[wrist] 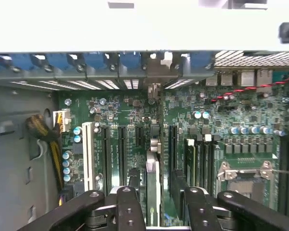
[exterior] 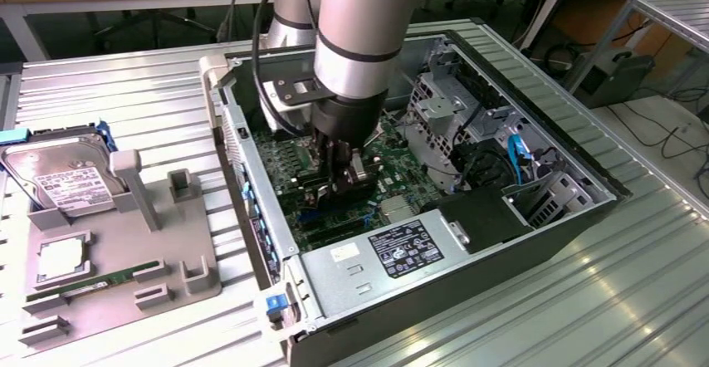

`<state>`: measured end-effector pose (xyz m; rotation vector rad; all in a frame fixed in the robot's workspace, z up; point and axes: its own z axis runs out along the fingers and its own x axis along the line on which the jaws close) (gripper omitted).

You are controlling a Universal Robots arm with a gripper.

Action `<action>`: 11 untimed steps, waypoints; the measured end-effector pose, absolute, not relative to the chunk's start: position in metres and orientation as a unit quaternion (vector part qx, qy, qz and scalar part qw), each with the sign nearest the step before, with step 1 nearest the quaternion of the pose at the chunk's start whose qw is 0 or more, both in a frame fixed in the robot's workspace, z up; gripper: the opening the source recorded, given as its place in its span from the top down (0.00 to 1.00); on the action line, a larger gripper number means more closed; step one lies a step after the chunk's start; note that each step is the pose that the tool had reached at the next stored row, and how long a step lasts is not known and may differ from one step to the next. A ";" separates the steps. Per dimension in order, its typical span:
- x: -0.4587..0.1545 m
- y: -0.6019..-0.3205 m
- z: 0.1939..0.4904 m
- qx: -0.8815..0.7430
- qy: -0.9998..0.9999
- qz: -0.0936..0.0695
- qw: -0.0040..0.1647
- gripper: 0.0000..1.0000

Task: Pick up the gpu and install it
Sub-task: 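Insert the gpu into the slot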

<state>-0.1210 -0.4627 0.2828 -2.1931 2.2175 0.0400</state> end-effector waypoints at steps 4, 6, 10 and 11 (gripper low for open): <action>-0.121 -0.463 0.289 -0.703 0.711 0.013 0.011 0.60; -0.121 -0.463 0.289 -0.703 0.711 0.013 0.011 0.60; -0.121 -0.463 0.289 -0.703 0.711 0.013 0.011 0.62; -0.121 -0.463 0.289 -0.703 0.711 0.013 0.011 0.68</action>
